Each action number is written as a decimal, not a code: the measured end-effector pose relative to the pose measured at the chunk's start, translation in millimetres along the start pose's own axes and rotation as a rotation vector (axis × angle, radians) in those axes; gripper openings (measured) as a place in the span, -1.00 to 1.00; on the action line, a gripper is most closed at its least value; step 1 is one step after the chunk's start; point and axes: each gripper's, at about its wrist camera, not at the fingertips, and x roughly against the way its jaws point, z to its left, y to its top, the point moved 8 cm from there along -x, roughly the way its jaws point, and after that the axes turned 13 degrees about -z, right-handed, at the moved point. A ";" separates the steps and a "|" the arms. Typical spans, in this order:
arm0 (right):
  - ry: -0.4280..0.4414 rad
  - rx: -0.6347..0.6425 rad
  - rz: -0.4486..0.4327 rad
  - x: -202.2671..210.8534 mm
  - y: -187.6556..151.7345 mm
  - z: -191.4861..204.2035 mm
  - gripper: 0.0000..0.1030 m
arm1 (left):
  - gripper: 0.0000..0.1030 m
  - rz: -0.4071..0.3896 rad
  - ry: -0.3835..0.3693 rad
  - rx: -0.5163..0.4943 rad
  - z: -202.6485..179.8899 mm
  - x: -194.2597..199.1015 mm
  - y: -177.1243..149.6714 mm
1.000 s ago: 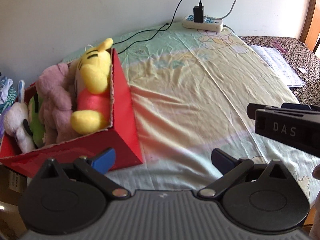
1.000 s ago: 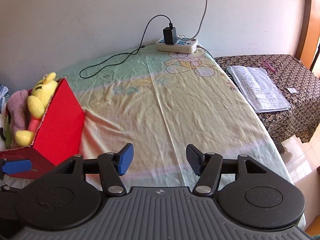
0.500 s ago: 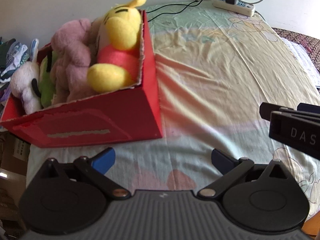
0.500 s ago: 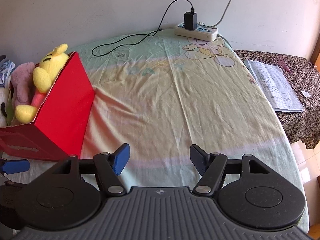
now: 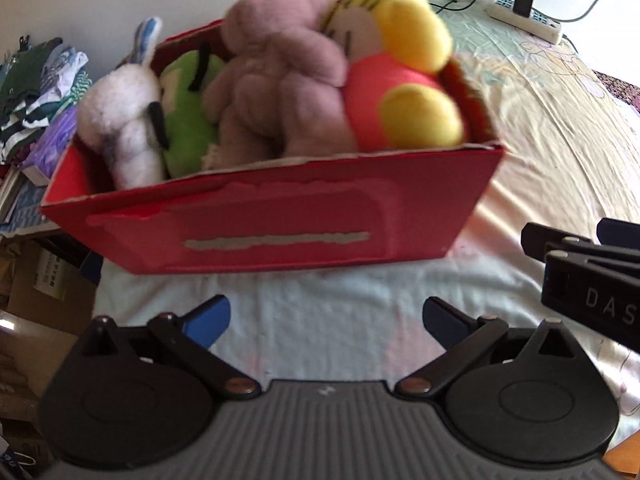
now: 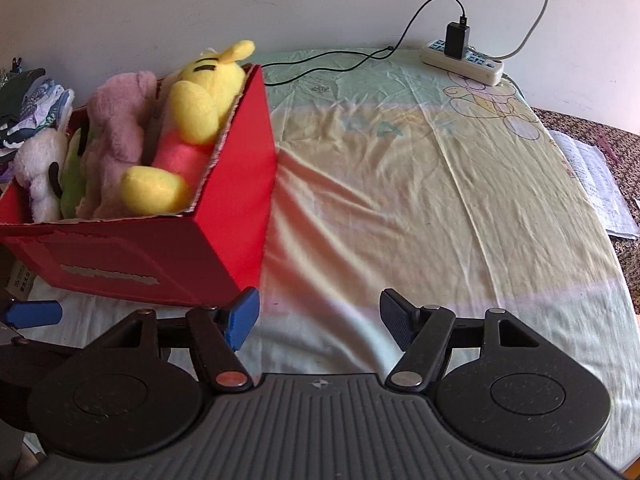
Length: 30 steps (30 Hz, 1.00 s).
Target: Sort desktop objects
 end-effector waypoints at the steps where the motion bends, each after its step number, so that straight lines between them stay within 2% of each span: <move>1: 0.001 0.003 0.001 0.7 -0.2 7.3 0.35 | 0.99 0.000 0.000 0.003 6.7 0.1 -0.2; 15: 0.027 -0.032 -0.034 18.6 13.2 89.2 0.36 | 0.99 -0.035 -0.034 0.008 84.7 17.2 -5.1; 22: 0.018 -0.037 -0.088 33.7 26.5 122.0 0.39 | 0.99 -0.074 -0.026 -0.001 116.6 22.4 7.2; 24: 0.011 -0.034 -0.102 37.8 31.6 129.3 0.45 | 0.99 -0.086 -0.023 -0.014 124.8 21.0 13.9; 30: -0.031 -0.043 -0.162 47.8 52.1 133.5 0.56 | 0.99 -0.145 -0.047 -0.029 138.5 30.3 34.3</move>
